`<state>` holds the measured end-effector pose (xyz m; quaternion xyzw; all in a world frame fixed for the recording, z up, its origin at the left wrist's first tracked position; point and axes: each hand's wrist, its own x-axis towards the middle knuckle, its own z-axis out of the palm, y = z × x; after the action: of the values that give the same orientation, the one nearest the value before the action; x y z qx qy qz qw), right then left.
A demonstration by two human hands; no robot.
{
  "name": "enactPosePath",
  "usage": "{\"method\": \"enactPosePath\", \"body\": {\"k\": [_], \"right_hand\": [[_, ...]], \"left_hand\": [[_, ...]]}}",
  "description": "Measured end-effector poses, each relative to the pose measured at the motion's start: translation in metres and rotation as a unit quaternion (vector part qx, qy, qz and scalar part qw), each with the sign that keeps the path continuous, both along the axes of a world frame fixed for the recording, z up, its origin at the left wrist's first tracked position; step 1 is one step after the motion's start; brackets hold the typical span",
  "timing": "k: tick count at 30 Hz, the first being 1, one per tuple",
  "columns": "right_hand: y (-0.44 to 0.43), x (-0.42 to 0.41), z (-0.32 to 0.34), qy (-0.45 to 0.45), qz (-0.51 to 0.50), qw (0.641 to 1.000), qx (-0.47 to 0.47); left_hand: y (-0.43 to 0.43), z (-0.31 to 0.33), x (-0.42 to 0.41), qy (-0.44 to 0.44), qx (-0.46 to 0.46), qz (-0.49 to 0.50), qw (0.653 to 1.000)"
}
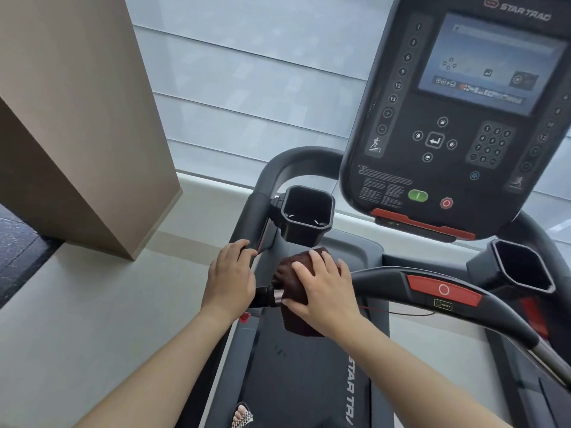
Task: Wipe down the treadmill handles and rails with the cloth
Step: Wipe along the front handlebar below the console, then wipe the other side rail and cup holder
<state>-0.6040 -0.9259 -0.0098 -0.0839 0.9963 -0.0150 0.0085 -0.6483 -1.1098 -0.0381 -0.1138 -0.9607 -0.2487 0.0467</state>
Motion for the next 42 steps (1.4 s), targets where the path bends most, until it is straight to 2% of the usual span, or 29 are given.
{"method": "enactPosePath", "body": {"k": [6, 10, 13, 16, 19, 23, 27, 31, 35, 42], "right_hand": [[0.001, 0.005, 0.000, 0.025, 0.016, 0.999, -0.018], [0.009, -0.002, 0.008, 0.006, 0.006, 0.998, -0.063], [0.019, -0.018, 0.022, -0.008, -0.049, 0.986, -0.158], [0.034, -0.038, 0.036, 0.014, -0.103, 0.953, -0.284], [0.045, -0.061, 0.047, 0.042, -0.114, 0.938, -0.325], [0.051, -0.097, 0.056, 0.086, -0.100, 0.938, -0.320], [0.050, -0.142, 0.058, 0.107, -0.086, 0.957, -0.258], [0.043, -0.180, 0.045, 0.081, -0.067, 0.967, -0.233], [0.038, -0.205, 0.023, 0.026, -0.058, 0.976, -0.210], [0.041, -0.219, 0.015, -0.023, 0.006, 0.982, -0.187]], "left_hand": [[0.000, -0.001, -0.002, -0.003, -0.002, -0.010, 1.000], [-0.002, -0.001, -0.016, -0.026, -0.061, -0.077, 0.995], [-0.004, 0.004, -0.038, -0.056, -0.067, -0.072, 0.994], [0.001, 0.007, -0.061, -0.092, -0.072, -0.064, 0.991], [0.010, 0.009, -0.079, -0.113, -0.077, -0.067, 0.988], [0.021, 0.014, -0.106, -0.128, -0.078, -0.070, 0.986], [0.031, 0.016, -0.133, -0.135, -0.056, -0.048, 0.988], [0.044, 0.012, -0.149, -0.141, -0.025, -0.020, 0.990], [0.051, 0.004, -0.154, -0.111, -0.005, 0.013, 0.994], [0.052, -0.004, -0.166, -0.113, 0.022, 0.043, 0.992]]}}
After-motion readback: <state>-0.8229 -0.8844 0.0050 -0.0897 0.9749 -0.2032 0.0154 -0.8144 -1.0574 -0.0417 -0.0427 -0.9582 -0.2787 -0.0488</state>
